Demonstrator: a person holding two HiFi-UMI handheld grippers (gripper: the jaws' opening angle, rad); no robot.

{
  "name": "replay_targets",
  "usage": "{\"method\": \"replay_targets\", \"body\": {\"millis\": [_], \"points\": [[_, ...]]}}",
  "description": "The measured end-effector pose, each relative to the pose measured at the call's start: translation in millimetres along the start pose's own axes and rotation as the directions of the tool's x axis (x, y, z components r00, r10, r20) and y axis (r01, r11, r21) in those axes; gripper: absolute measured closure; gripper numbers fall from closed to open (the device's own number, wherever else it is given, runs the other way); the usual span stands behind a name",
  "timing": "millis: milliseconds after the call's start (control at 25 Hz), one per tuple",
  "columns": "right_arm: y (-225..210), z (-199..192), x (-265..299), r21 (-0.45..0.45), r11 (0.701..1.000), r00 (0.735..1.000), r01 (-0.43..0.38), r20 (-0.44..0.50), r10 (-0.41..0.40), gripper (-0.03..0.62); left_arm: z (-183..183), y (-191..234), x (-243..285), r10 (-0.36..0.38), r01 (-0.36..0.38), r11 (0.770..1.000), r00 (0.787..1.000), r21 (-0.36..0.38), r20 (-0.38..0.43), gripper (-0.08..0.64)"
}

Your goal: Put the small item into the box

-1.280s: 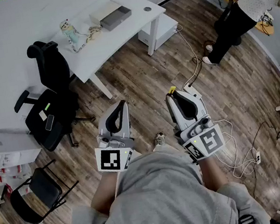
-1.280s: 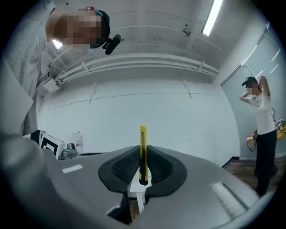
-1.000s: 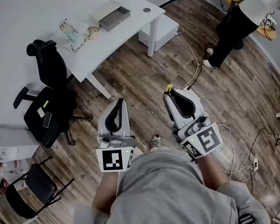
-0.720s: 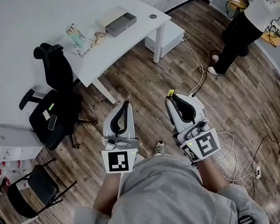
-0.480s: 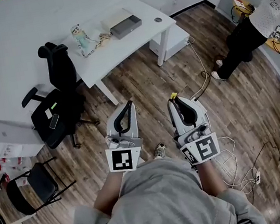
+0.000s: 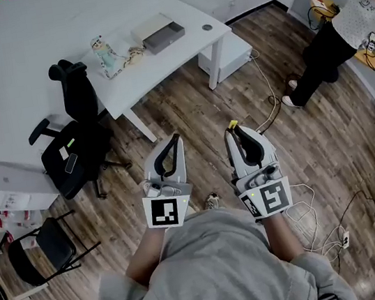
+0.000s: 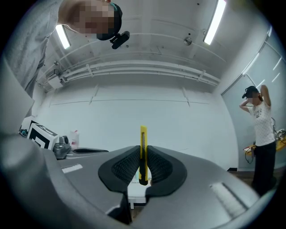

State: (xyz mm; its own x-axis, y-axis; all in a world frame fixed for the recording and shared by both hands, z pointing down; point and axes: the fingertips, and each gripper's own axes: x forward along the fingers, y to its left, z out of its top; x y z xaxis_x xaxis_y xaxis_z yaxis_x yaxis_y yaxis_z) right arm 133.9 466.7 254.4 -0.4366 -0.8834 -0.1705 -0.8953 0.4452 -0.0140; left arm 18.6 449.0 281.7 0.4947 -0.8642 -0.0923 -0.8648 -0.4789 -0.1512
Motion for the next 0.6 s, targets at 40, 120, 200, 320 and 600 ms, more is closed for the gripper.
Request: {"method": "replay_targets", "body": {"millis": [40, 120, 200, 320, 600], "points": [[-4.2, 0.4, -1.7, -0.001, 1.000, 1.000, 0.006, 0.003, -0.006, 0.526, 0.5, -3.4, 2.2, 0.004, -0.004, 1.000, 1.000, 0.003, 0.002, 0.557], [-11.9, 0.0, -4.2, 0.001, 1.000, 1.000, 0.018, 0.004, -0.018, 0.526, 1.3, -9.2, 5.9, 0.010, -0.010, 1.000, 1.000, 0.006, 0.006, 0.557], [-17.6, -1.0, -5.7, 0.007, 1.000, 1.000, 0.026, 0.005, -0.026, 0.526, 1.6, -14.0, 8.9, 0.014, -0.014, 1.000, 1.000, 0.002, 0.008, 0.557], [-21.1, -0.9, -5.7, 0.007, 1.000, 1.000, 0.024, 0.004, -0.024, 0.526, 1.4, -15.8, 12.8, 0.013, -0.013, 1.000, 1.000, -0.022, 0.007, 0.557], [-34.2, -8.4, 12.0, -0.009, 1.000, 1.000, 0.022, -0.004, -0.022, 0.526, -0.1, -5.8, 42.2, 0.004, -0.002, 1.000, 0.999, -0.030, 0.043, 0.558]]}}
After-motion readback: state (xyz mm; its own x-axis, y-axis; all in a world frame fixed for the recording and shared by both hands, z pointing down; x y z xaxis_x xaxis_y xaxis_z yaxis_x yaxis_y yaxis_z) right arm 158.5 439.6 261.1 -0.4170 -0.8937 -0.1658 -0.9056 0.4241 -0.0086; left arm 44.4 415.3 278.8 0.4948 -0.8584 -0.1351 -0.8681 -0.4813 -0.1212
